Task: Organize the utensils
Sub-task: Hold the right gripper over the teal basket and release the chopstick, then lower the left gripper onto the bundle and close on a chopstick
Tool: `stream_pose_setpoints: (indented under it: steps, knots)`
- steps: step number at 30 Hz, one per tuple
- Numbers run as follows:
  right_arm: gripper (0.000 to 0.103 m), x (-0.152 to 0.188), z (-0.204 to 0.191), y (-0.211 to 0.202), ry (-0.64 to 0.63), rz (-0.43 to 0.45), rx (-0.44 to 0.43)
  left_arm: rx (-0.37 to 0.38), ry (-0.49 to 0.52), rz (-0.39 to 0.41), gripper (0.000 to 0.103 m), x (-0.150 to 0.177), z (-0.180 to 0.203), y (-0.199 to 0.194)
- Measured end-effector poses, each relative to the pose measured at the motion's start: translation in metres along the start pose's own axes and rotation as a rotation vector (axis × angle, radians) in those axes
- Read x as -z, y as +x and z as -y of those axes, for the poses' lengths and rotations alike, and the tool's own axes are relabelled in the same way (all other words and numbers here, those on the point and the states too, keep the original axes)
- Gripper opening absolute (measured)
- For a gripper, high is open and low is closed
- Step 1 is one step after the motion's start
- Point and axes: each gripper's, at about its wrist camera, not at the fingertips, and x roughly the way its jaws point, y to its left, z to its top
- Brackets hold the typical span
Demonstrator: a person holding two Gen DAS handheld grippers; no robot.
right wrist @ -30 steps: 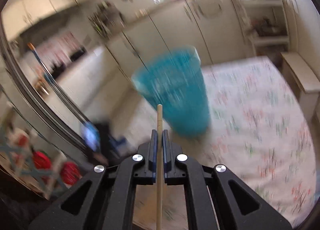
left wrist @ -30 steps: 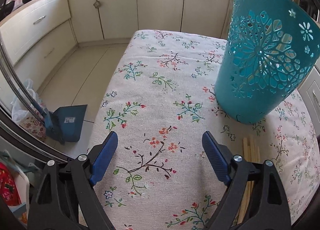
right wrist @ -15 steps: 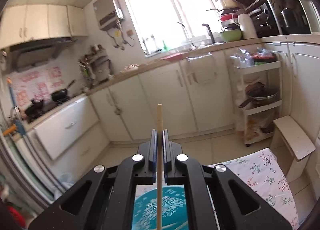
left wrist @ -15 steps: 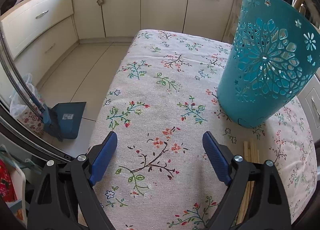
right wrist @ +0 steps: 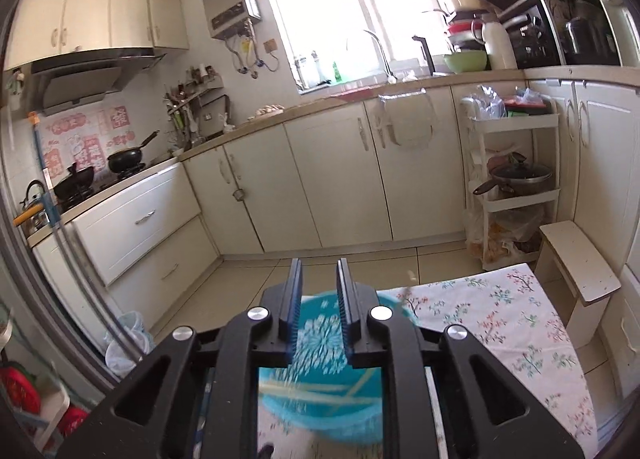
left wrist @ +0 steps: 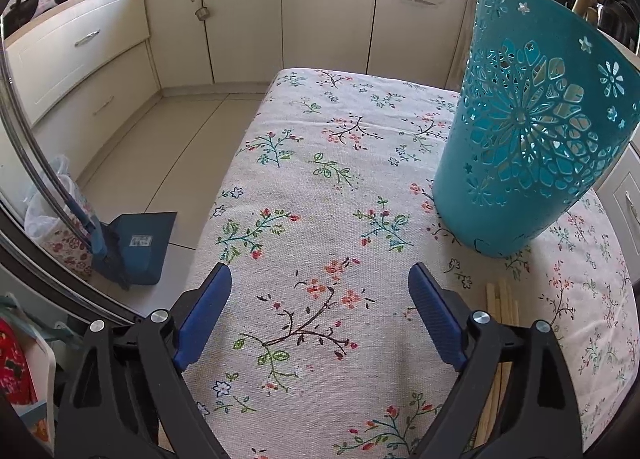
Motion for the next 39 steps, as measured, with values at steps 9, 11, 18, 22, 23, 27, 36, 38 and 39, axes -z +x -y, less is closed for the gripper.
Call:
stream_pose_setpoints:
  steps: [9, 11, 18, 22, 23, 27, 36, 38, 39]
  knots:
    - [0.025, 0.079, -0.004, -0.040, -0.033, -0.156, 0.039, -0.019, 0.022, 0.014, 0.088, 0.001, 0.004, -0.002]
    - [0.025, 0.108, -0.001, -0.031, -0.034, -0.253, 0.058, -0.020, 0.023, 0.016, 0.089, 0.001, 0.004, -0.002]
    - [0.024, 0.158, 0.008, 0.007, -0.004, -0.452, 0.084, -0.018, 0.008, 0.010, 0.089, 0.000, 0.001, -0.001]
    - [0.024, 0.167, 0.008, 0.021, -0.016, -0.483, 0.102, -0.016, 0.005, 0.009, 0.090, -0.001, 0.000, -0.001]
    - [0.024, 0.169, 0.008, 0.025, -0.019, -0.491, 0.108, -0.016, 0.005, 0.010, 0.090, -0.001, 0.000, -0.001]
    - [0.023, 0.177, 0.009, 0.035, -0.036, -0.522, 0.131, -0.014, 0.004, 0.012, 0.090, 0.000, 0.000, 0.001]
    - [0.020, 0.184, 0.004, 0.033, -0.096, -0.522, 0.157, -0.012, 0.006, 0.012, 0.090, 0.000, 0.000, 0.001]
    - [0.015, 0.183, 0.005, 0.032, -0.122, -0.528, 0.154, -0.010, 0.006, 0.010, 0.090, 0.000, -0.001, 0.002]
    - [0.013, 0.183, 0.006, 0.031, -0.135, -0.533, 0.155, -0.007, 0.008, 0.008, 0.090, 0.000, 0.000, 0.002]
